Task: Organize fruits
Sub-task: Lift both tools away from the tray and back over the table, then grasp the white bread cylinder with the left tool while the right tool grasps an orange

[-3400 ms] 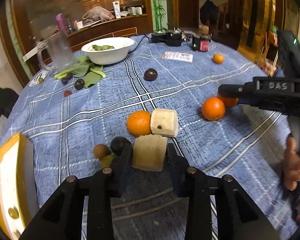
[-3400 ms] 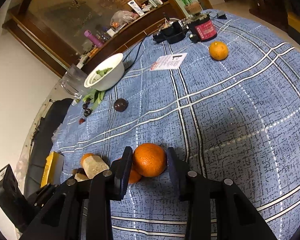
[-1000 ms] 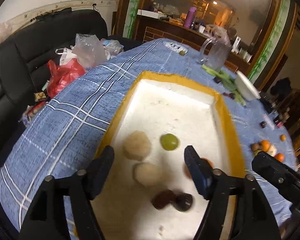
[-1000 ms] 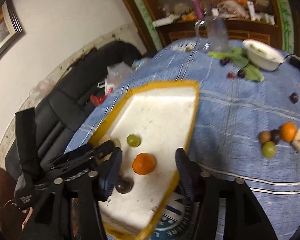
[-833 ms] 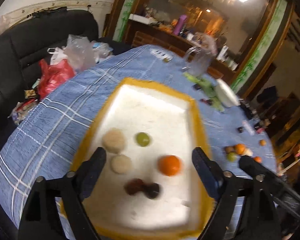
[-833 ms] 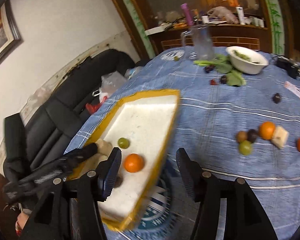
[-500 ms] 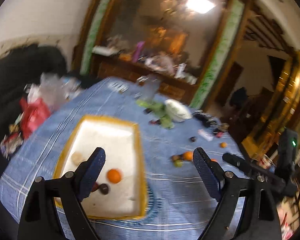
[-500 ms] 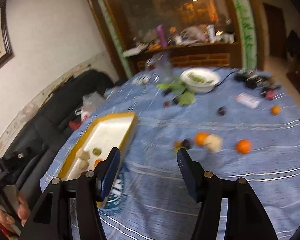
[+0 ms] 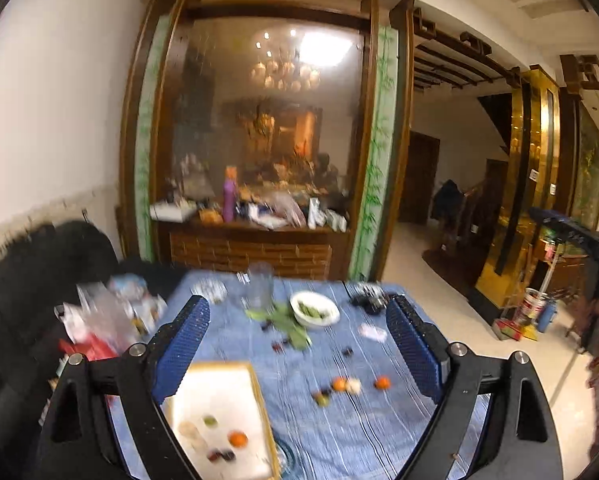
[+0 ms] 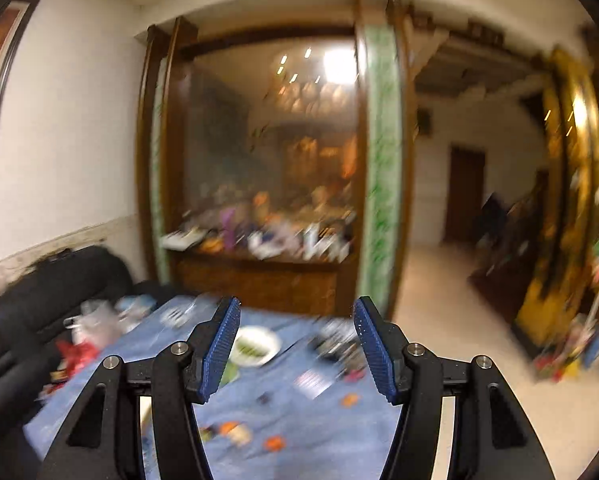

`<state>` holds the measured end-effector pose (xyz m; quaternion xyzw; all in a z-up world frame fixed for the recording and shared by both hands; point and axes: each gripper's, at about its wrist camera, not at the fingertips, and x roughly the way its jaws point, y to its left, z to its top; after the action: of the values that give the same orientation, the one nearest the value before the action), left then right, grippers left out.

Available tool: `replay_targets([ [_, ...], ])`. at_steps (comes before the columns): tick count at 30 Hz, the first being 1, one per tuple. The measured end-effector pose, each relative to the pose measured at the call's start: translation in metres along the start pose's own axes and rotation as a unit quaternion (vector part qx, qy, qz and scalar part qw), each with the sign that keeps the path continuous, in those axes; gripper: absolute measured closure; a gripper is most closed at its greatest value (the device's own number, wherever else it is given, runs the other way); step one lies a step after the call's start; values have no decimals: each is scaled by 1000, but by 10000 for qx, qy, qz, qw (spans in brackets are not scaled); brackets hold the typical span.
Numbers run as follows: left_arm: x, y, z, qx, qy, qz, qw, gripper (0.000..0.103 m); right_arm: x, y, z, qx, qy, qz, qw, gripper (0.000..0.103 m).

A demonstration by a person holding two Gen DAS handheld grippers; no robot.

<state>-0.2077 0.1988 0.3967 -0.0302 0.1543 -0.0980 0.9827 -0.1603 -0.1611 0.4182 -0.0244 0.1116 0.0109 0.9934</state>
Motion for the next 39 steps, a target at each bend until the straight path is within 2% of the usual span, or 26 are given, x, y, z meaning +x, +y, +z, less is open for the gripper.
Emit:
replay_targets([
  [3,13,-5,30,155,-101,241,9995,9,-3,-9,40,-205,-173,-435,9987,34],
  [5,31,-6,35,91,-71,254,9996,6,5,-15,54,-144,-161,-520,9984,31],
  [8,70,-4,15,-136,261,130,9995,5,29,-19,39,1,3,-388,9992,25],
  [11,123,-5,-24,-334,848,-227,9956,5,80,-16,-22,215,630,-6,9978,25],
  [14,182,-12,-74,-515,1454,-352,9874,5,135,-5,-97,271,1278,237,9911,25],
  [18,251,-32,-137,-551,2158,-372,9742,5,204,6,-198,741,2254,803,9681,26],
  [21,291,-45,-180,-569,2582,-454,9633,6,244,9,-257,1036,2720,889,9526,34],
  [22,303,-49,-192,-537,2677,-477,9608,10,257,10,-274,1115,2849,911,9477,35],
  [24,324,-55,-213,-438,2877,-466,9556,21,275,15,-296,1124,3016,861,9429,41],
  [26,339,-57,-229,-449,3056,-489,9498,36,289,20,-315,1070,3145,800,9398,42],
  [27,346,-58,-234,-453,3129,-513,9473,38,295,22,-322,1050,3200,782,9383,42],
  [29,354,-60,-244,-423,3220,-541,9443,39,303,26,-337,1010,3291,768,9357,42],
  [34,363,-74,-254,-193,3163,-662,9462,39,316,34,-353,857,3342,921,9341,42],
  [35,365,-79,-256,-127,3173,-717,9455,39,318,36,-356,820,3368,978,9329,47],
  [36,369,-85,-258,-63,3185,-773,9447,39,319,38,-357,773,3388,1008,9322,60],
  [38,375,-99,-262,126,3186,-860,9439,39,318,38,-356,737,3347,1088,9331,66],
  [39,377,-106,-264,249,3181,-874,9437,39,316,35,-356,817,3330,1102,9329,66],
])
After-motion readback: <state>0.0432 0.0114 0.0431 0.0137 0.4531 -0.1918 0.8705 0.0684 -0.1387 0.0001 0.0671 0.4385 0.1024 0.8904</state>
